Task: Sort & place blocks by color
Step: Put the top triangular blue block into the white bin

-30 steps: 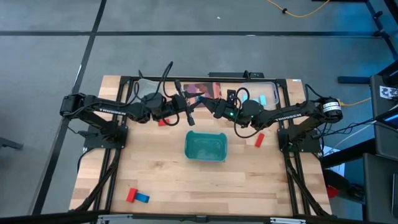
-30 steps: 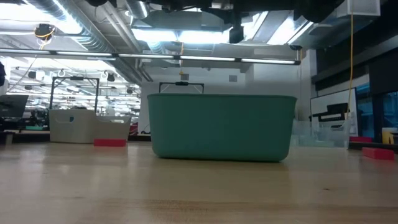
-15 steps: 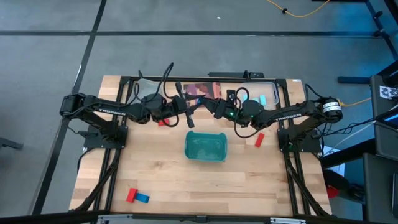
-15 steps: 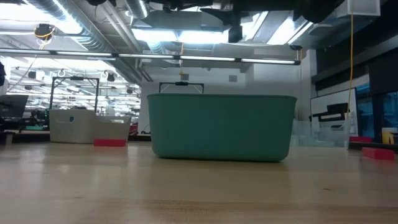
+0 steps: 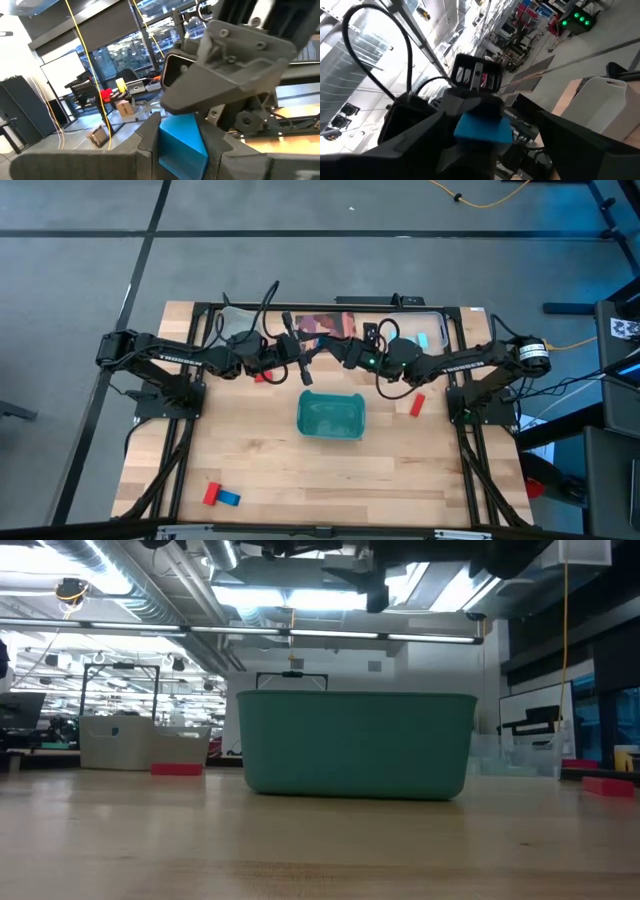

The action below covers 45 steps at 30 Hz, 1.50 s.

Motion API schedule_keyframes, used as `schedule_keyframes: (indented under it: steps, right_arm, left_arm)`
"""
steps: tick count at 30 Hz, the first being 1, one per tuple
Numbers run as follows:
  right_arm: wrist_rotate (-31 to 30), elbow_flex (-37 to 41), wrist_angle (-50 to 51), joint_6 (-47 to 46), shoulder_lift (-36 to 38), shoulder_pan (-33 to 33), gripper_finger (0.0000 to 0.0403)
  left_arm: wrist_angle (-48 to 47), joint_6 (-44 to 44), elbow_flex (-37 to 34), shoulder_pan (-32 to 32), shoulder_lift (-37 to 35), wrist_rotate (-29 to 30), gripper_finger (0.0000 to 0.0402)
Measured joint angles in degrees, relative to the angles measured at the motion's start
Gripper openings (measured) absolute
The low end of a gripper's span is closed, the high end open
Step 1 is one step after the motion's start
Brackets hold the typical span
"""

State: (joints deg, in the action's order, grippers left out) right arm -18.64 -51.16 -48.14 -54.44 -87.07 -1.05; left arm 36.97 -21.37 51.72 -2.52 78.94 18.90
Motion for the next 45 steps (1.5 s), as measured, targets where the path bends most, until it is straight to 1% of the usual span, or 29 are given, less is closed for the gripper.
schedule_keyframes:
  steps: [6,8,11,14,17,23,27,30,34,39,42,45]
  right_arm:
    - [5.34,0.0,1.24,-0.8,1.01,-1.39,0.0316]
    - [5.71,0.0,3.54,-0.06,2.15,-1.45,0.0316]
    - [5.85,0.02,8.24,4.03,5.28,-1.48,0.0316]
    - [5.8,0.02,16.48,7.37,10.5,-1.48,0.0316]
    - [4.83,0.02,27.96,10.76,16.65,-1.46,0.0316]
    - [-1.55,0.0,50.94,15.71,29.12,-0.22,0.0316]
    - [-6.55,0.01,66.22,15.92,36.16,1.59,0.0316]
    - [-10.3,0.0,74.46,15.77,40.25,3.15,0.0316]
    - [-12.98,0.0,77.28,17.3,44.48,4.12,0.0316]
    - [-13.45,0.0,74.37,21.83,47.13,4.06,0.0316]
    - [-13.25,0.0,72.61,24.98,47.21,4.07,0.0316]
    - [-11.62,0.0,71.4,27.6,46.91,4.07,0.0316]
  left_arm:
    - [-0.58,0.04,0.0,0.33,-0.41,0.0,0.0075]
    - [-0.48,0.22,0.0,0.37,-0.95,-0.02,0.0074]
    - [-0.84,0.24,-0.02,0.37,-2.1,-0.01,0.0074]
    - [-2.27,0.26,0.0,0.36,-4.06,-0.04,0.0074]
    - [-5.73,0.37,0.0,0.31,-5.82,-0.01,0.0074]
    - [-11.45,3.26,0.0,0.31,-8.77,-0.04,0.0074]
    - [-13.65,5.98,-0.02,0.31,-9.74,-0.13,0.0074]
    - [-15.29,8.21,0.03,0.31,-10.67,-0.15,0.0074]
    - [-18.06,11.61,0.02,0.46,-12.76,-0.16,0.0074]
    - [-24.64,16.82,-0.02,0.46,-18.09,-2.98,0.0074]
    - [-28.19,18.45,0.0,0.46,-22.32,-6.68,0.0074]
    - [-32.31,20.15,0.0,0.2,-27.04,-13.57,0.0074]
